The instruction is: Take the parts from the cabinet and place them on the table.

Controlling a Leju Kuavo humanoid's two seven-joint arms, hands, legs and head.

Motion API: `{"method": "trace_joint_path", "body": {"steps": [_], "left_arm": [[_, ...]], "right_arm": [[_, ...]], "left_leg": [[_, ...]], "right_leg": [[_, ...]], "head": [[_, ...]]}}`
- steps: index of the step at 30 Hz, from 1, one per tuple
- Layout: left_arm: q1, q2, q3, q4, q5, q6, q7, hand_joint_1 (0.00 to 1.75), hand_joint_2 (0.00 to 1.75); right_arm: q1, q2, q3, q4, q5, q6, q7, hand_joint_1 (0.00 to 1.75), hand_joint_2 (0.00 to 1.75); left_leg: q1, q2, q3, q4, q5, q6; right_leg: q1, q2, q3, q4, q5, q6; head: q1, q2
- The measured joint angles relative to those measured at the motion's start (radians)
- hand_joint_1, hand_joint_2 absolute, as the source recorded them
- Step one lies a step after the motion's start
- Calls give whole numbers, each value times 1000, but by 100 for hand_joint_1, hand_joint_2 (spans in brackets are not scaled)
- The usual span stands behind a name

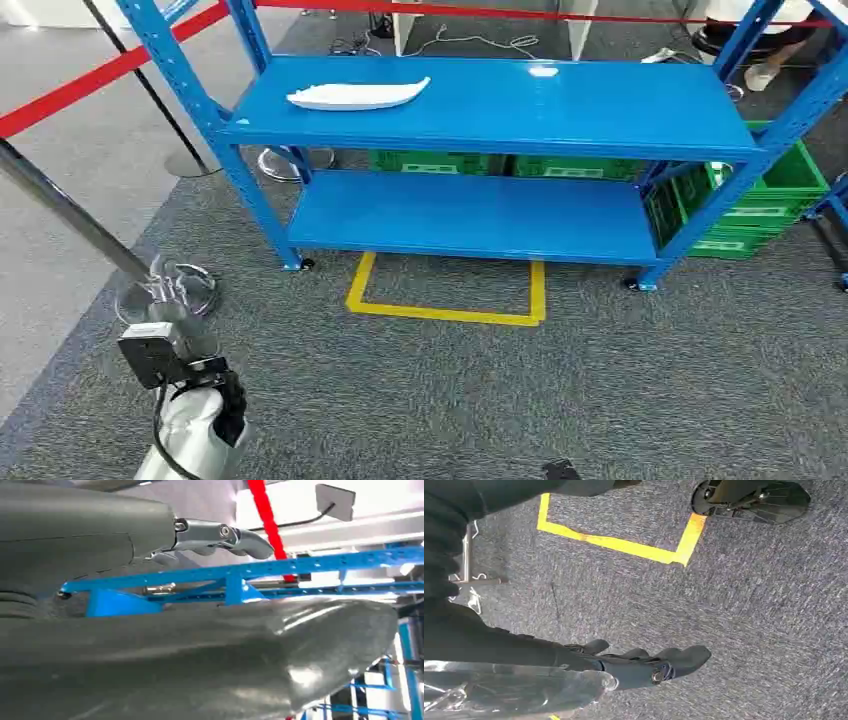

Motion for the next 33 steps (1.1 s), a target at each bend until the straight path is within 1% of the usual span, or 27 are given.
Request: {"method": "trace_joint_path", "body": {"steps": [10, 12, 15, 16, 19, 23, 25, 26, 28, 30, 33], "left_arm": [[4, 2, -21, -26, 2, 0, 0, 0, 0], [8, 2, -26, -35, 11, -17, -2, 0, 0], [42, 5, -65, -94, 3, -36, -2, 0, 0], [53, 8, -88, -121, 3, -49, -2, 0, 175], [85, 21, -164, -228, -41, -96, -3, 0, 175], [103, 34, -274, -342, -65, -143, -3, 0, 175], [105, 39, -327, -378, -104, -135, -3, 0, 175], [105, 42, -362, -387, -130, -115, -3, 0, 175], [106, 48, -421, -393, -146, -72, -3, 0, 175], [107, 55, -467, -397, -147, -37, -3, 0, 175], [106, 72, -504, -407, -139, -22, -3, 0, 175]], "right_arm": [[0, 0, 0, 0, 0, 0, -2, 0, 175], [0, 0, 0, 0, -1, 3, -24, 0, 175], [1, 0, 0, 0, -2, 13, -84, 0, 175], [1, 0, 1, 0, -1, 20, -103, 0, 175], [2, 0, 2, 0, -2, 57, -160, 0, 175], [2, -1, 1, 0, -38, 113, -206, 0, 175], [1, -2, 0, 0, -44, 96, -237, 0, 175], [0, -3, 0, 0, -44, 72, -251, 0, 175], [-7, -5, 0, 0, -44, 48, -253, 0, 175], [-12, -8, -1, 0, -44, 42, -253, 0, 175], [-13, -8, 0, 0, -45, 43, -254, 0, 175]], "left_leg": [[0, 0, 0, 0, 0, 0], [0, 0, 0, 0, 0, 0], [0, 0, 0, 0, 0, 0], [0, 0, -1, 0, 0, 0], [0, 0, -1, 0, 0, 1], [0, 0, -1, 0, 0, 1], [0, 0, -1, 0, 0, 1], [0, 0, -1, 0, 0, 1], [0, 0, -1, 0, 0, 1], [-1, 0, -1, 0, 0, 1], [-1, 0, -1, 0, 0, 1]], "right_leg": [[0, 0, 0, 0, 0, 0], [0, 0, 0, 0, 0, 0], [0, 0, -1, 0, 0, 0], [0, 0, -1, 0, 0, 0], [0, 0, -1, -1, 0, 0], [0, 0, -1, -1, 0, 1], [-1, 0, 0, -1, 0, 1], [-1, 0, 0, -1, 0, 1], [-1, 0, 0, -1, 1, 1], [-1, 0, 0, -2, 1, 1], [-1, 0, 0, -2, 1, 1]], "head": [[0, 0], [0, 0], [0, 0], [0, 0], [0, 0], [0, 0], [0, 0], [0, 0], [-1, 0], [0, 0], [-1, 0]]}}
